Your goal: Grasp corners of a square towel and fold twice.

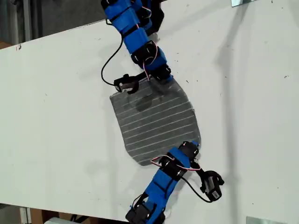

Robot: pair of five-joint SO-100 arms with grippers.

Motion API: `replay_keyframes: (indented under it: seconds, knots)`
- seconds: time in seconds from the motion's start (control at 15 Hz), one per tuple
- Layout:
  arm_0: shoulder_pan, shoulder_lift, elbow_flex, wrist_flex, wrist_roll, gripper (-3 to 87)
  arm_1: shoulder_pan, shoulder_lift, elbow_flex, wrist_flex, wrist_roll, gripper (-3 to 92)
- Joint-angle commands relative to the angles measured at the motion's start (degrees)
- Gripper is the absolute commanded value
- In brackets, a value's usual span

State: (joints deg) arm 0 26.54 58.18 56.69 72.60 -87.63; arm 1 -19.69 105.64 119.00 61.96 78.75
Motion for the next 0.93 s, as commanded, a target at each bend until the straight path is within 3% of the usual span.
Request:
replay_keyframes:
  seconds: [0.0,0.27,0.47,0.67,0.87]
  knots:
    - [-1.8,9.5,-2.5,3.7,1.6,-0.1,4.0,8.3,-4.5,3.3,-3.8,-0.1]
    - [-6.0,18.7,-0.6,7.5,5.8,-0.1,17.4,16.3,-7.1,8.3,-13.2,-0.1]
    - [-15.4,26.8,10.5,13.2,3.9,-0.1,26.5,13.5,-13.1,9.1,-19.7,-0.1]
    - [-23.9,39.5,30.0,6.8,6.1,-0.1,33.7,1.1,-25.4,11.3,-25.8,-0.1]
    - [-30.6,57.4,46.2,5.7,7.2,-0.1,39.3,-8.9,-38.5,14.2,-31.1,-0.1]
